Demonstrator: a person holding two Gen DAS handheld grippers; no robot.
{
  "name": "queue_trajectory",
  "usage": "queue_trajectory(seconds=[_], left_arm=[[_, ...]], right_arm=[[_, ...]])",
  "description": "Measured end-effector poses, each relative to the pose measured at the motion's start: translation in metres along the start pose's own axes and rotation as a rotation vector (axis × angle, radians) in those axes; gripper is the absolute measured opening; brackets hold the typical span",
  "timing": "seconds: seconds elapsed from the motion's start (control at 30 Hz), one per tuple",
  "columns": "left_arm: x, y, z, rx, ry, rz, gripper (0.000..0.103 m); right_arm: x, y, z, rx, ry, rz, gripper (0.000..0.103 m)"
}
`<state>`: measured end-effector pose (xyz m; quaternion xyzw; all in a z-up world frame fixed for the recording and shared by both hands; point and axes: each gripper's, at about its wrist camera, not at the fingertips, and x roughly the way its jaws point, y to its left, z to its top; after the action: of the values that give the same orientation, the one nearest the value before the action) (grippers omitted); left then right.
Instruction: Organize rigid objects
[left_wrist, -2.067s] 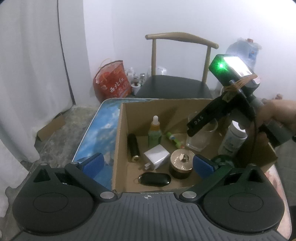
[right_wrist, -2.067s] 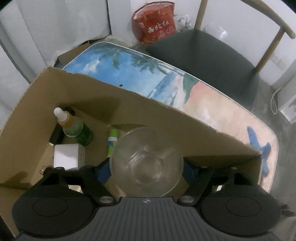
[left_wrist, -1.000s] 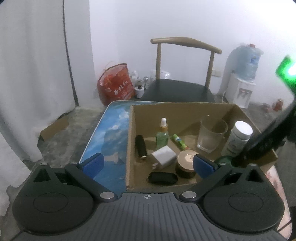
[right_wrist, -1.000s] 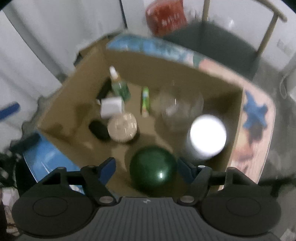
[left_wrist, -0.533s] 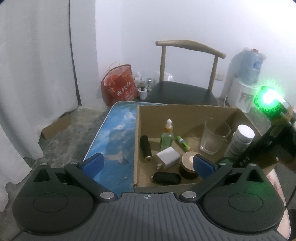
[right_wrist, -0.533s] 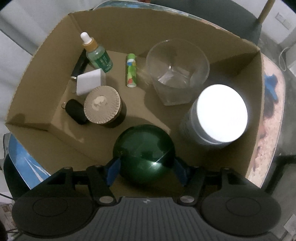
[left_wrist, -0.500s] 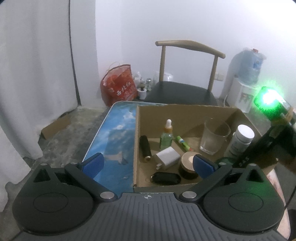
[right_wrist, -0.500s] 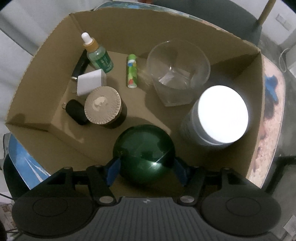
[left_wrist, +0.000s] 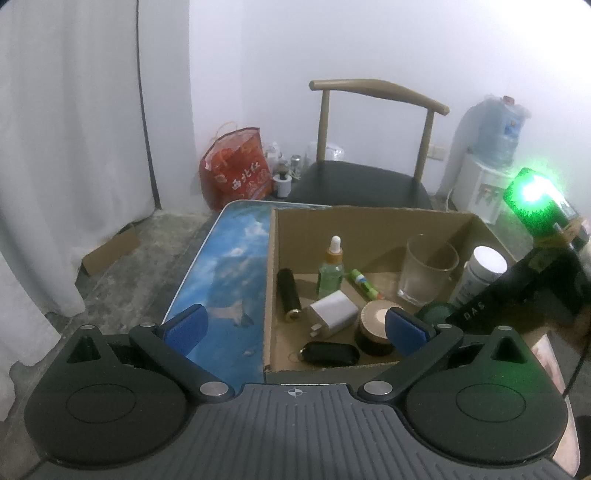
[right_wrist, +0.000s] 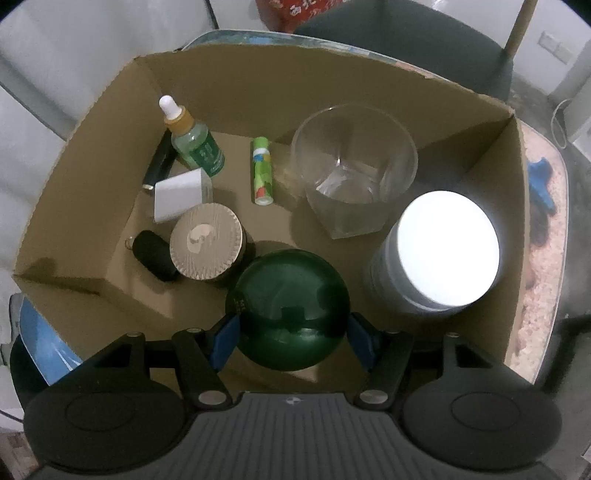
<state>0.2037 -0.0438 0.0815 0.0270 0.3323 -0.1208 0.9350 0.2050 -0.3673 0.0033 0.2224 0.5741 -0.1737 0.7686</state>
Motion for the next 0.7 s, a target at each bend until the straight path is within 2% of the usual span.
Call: queue_trajectory(seconds=[0.17, 0.27, 0.4, 0.43, 0.47, 0.5, 0.57, 0.7], left_arm=[[-0.002, 0.001, -0.001, -0.002, 0.002, 0.001, 0.103], [-0.006, 0.001, -0.002, -0.006, -0.001, -0.003, 0.103], [-0.010, -0.002, -0.005, -0.007, 0.005, -0.008, 0.103], [-0.010, -0.003, -0.006, -0.005, 0.010, -0.009, 0.103], [-0.011, -0.005, -0.008, -0.004, 0.016, -0.011, 0.103], [-0.012, -0.007, -0.010, -0.001, 0.023, -0.014, 0.103], [-0.014, -0.013, -0.015, 0.011, 0.038, -0.013, 0.103], [-0.015, -0.022, -0.027, 0.016, 0.072, -0.007, 0.103]], right_arm=[[-0.015, -0.002, -0.007, 0.027, -0.038, 0.010, 0.066], [-0.050, -0.003, -0.023, 0.046, -0.153, 0.021, 0.071], [-0.101, -0.008, -0.067, 0.106, -0.338, 0.038, 0.078], [-0.109, -0.008, -0.078, 0.117, -0.381, 0.033, 0.084], [-0.115, -0.004, -0.087, 0.134, -0.426, 0.027, 0.091], [-0.119, -0.001, -0.102, 0.149, -0.466, 0.022, 0.092], [-0.125, 0.005, -0.128, 0.185, -0.528, 0.001, 0.093], [-0.120, 0.017, -0.159, 0.262, -0.582, -0.018, 0.096]])
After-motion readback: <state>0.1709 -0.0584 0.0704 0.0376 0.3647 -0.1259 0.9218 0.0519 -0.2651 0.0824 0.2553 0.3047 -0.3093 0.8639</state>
